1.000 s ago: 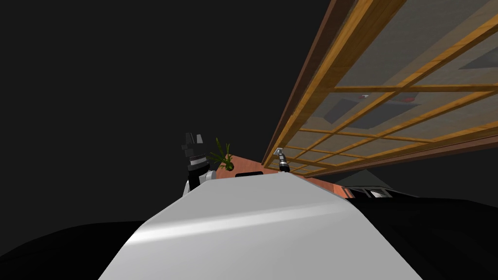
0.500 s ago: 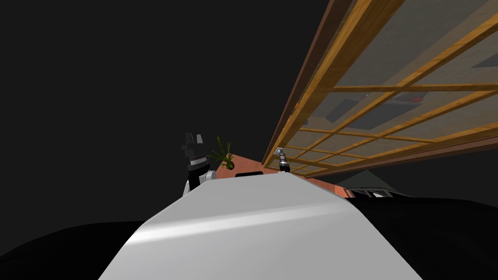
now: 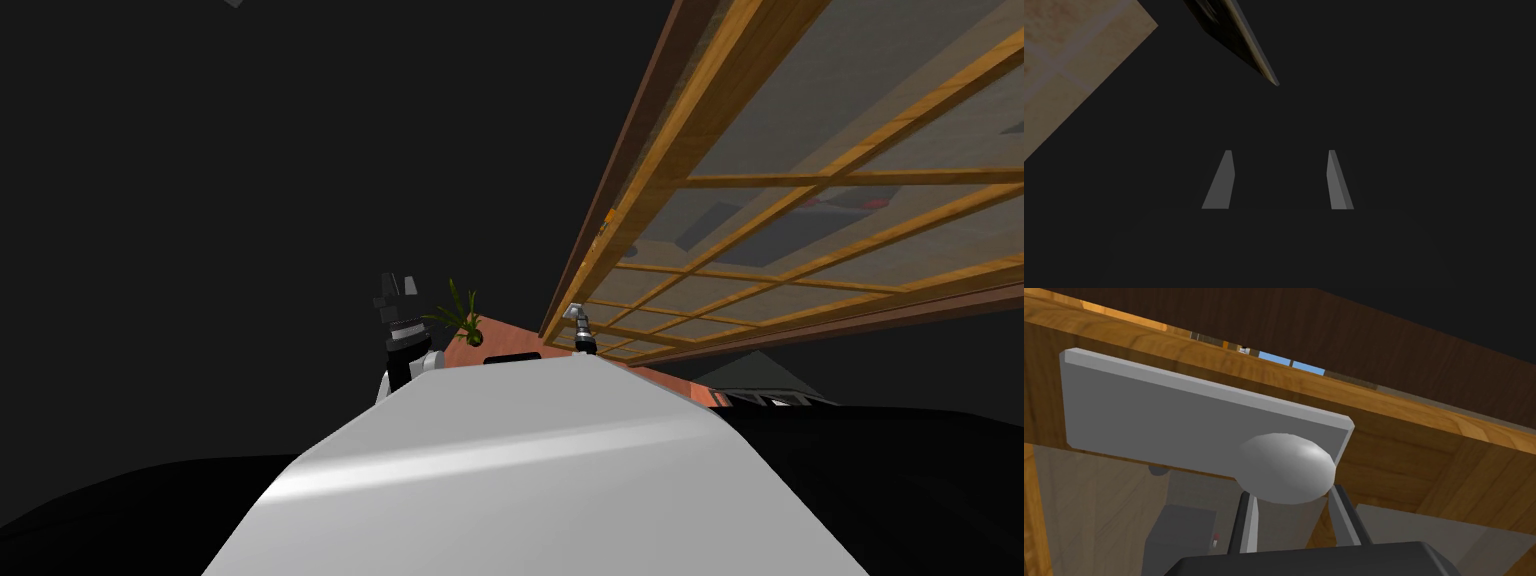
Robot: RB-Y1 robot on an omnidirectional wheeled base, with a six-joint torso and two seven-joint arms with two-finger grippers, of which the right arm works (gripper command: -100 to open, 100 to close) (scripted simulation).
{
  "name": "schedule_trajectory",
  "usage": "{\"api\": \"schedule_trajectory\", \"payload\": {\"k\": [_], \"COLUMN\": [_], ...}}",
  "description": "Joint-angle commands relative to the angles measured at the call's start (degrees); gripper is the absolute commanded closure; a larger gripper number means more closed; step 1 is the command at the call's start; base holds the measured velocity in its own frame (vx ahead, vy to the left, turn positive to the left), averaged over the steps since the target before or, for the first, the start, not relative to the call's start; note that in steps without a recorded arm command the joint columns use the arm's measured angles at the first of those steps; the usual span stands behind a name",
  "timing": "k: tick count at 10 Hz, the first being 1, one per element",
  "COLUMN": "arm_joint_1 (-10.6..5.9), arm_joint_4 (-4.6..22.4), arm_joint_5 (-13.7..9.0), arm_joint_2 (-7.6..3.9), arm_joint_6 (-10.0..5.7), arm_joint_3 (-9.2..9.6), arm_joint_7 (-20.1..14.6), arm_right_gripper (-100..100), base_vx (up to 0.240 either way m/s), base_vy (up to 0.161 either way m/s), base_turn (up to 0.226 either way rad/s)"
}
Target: Pull the door open
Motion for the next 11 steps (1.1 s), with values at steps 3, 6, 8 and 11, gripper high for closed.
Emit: {"api": "schedule_trajectory", "payload": {"k": [3,6,8,11], "arm_joint_1": [-0.50,-0.72,-0.84,-0.95], "arm_joint_4": [0.0,0.3,0.5,0.7], "arm_joint_5": [-1.5,-3.8,-4.9,-6.0], "arm_joint_2": [0.27,-0.19,-0.41,-0.64], "arm_joint_6": [-0.17,-0.17,-0.17,-0.17], "arm_joint_3": [1.65,2.78,3.35,3.92], "arm_joint_7": [-4.7,-9.2,-11.9,-14.2], "arm_right_gripper": [100,100,100,100], "base_vx": [-0.039,-0.034,-0.030,-0.041], "base_vy": [-0.008,-0.008,-0.004,-0.005], "base_turn": [0.041,0.048,0.041,0.040]}}
